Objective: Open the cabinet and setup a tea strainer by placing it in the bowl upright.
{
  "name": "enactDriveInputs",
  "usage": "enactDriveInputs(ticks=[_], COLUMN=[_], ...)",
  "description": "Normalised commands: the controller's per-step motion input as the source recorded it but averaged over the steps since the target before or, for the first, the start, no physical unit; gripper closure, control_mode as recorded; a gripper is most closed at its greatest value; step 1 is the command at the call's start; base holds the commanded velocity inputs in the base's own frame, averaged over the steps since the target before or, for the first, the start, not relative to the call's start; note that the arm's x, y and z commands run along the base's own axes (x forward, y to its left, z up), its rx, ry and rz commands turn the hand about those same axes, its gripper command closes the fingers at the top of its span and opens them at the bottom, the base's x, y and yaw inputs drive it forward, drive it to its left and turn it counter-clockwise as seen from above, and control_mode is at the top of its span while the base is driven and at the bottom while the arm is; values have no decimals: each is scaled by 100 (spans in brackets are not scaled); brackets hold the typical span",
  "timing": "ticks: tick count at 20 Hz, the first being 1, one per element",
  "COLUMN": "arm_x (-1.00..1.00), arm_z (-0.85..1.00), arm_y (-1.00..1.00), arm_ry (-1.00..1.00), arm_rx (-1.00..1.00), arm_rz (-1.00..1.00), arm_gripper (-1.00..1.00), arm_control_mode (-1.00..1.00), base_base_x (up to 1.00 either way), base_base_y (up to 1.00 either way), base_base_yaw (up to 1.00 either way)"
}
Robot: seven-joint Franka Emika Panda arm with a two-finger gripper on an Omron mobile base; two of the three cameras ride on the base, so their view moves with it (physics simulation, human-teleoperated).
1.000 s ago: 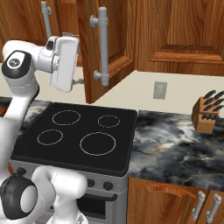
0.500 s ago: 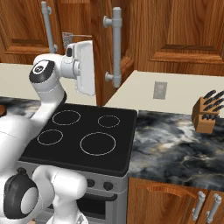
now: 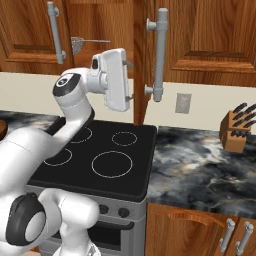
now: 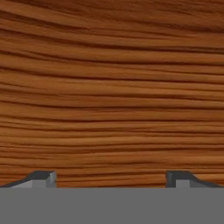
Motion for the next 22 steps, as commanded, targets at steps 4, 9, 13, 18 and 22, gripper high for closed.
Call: enactDriveInputs(ticks=[4, 9, 13, 18, 22], arm_x=[0, 0, 0, 6, 21], arm_z=[0, 0, 0, -8, -31], arm_y=[-8, 57, 94, 84, 67], arm_ry=[-1, -9, -25, -45, -40], arm_rx=[2, 4, 18, 43, 69], arm_rz=[-1, -3, -6, -22, -27], arm_gripper=[-100, -100, -100, -100, -100], arm_control_mode=[-100, -100, -100, -100, -100], base_base_x=[0, 0, 0, 0, 0], base_base_y=[0, 0, 0, 0, 0], base_base_yaw=[0, 0, 0, 0, 0])
